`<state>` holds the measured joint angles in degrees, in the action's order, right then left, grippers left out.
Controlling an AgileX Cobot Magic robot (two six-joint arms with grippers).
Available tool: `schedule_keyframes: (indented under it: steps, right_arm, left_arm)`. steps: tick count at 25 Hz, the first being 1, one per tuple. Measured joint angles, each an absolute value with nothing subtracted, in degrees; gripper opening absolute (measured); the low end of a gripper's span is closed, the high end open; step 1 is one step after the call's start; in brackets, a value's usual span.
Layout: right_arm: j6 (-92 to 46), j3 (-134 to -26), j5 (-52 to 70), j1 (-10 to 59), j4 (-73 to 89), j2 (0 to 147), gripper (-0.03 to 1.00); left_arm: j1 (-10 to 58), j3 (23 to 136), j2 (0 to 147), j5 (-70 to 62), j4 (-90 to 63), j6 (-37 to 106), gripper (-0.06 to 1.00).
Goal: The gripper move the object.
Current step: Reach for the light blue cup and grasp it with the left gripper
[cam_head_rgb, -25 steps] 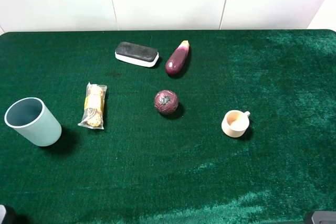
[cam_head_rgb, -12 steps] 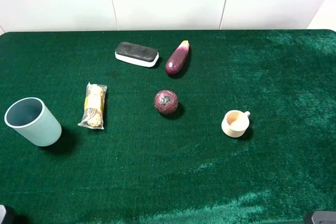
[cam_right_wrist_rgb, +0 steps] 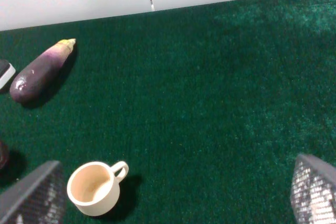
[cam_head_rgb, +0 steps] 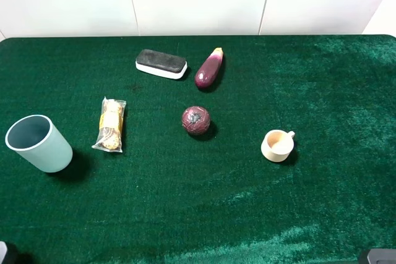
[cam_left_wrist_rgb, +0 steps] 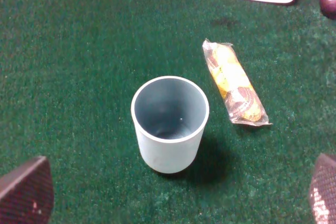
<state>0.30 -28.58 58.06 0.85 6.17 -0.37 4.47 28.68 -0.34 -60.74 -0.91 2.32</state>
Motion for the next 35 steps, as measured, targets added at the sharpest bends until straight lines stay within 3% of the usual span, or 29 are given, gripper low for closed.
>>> schedule_keyframes:
  steps: [35]
  right_arm:
    - [0.3,-28.6,58.1,0.9,6.2,-0.4,0.65]
  left_arm:
    - [4.5,30.3,1.8,-61.9,0.0,2.3,0.99]
